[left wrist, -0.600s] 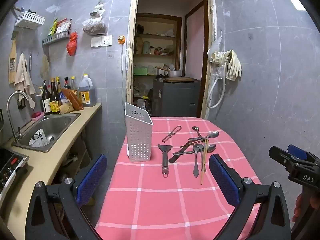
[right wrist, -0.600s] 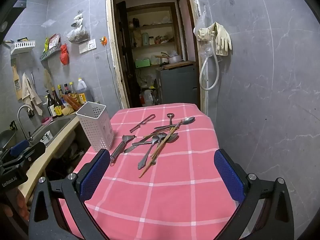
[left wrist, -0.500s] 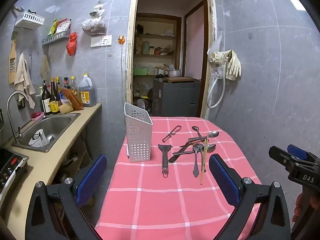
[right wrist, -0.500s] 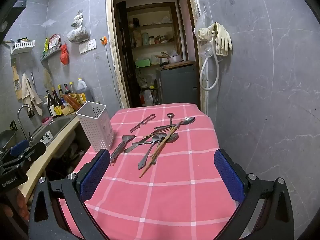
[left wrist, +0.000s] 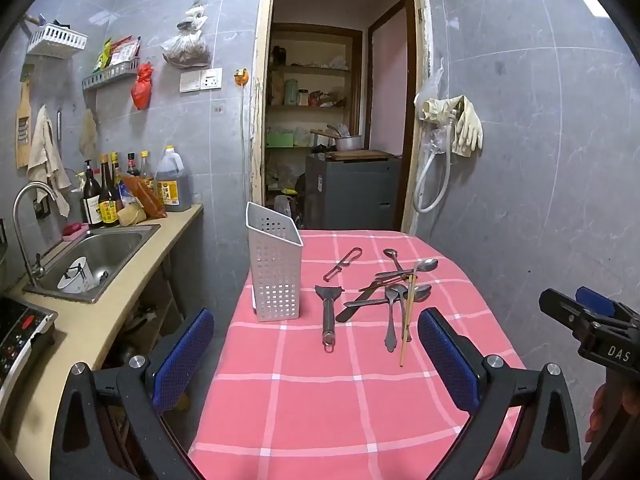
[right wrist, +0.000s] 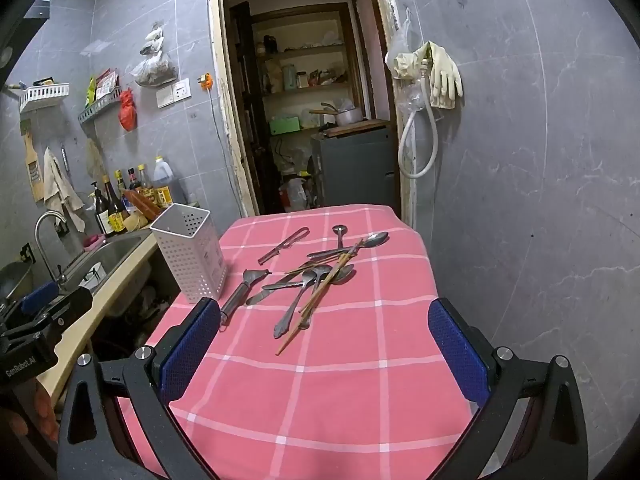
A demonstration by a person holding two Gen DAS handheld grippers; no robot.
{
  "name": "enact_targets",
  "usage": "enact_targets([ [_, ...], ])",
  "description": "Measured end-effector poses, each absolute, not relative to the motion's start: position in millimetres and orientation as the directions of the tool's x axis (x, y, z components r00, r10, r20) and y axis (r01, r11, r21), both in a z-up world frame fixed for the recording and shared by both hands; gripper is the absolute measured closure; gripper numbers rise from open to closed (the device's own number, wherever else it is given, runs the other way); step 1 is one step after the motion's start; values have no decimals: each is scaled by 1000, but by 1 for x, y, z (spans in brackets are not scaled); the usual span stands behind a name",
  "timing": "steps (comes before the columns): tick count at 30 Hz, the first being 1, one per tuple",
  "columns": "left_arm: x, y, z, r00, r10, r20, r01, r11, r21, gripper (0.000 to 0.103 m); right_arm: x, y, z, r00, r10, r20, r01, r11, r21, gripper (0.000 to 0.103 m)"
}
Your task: Organize utensils
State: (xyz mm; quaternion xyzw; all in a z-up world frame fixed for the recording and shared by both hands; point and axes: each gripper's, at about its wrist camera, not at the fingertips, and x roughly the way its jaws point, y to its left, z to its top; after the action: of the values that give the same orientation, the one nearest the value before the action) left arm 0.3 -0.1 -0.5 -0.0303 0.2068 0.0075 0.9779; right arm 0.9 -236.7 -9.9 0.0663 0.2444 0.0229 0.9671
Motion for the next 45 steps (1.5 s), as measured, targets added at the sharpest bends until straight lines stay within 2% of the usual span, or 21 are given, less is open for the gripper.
enact_targets([
  [45, 9, -2, -25, 903, 7, -429, -32, 998, -51, 0, 10, -235, -27, 869, 84, -488, -9, 988, 155, 1],
])
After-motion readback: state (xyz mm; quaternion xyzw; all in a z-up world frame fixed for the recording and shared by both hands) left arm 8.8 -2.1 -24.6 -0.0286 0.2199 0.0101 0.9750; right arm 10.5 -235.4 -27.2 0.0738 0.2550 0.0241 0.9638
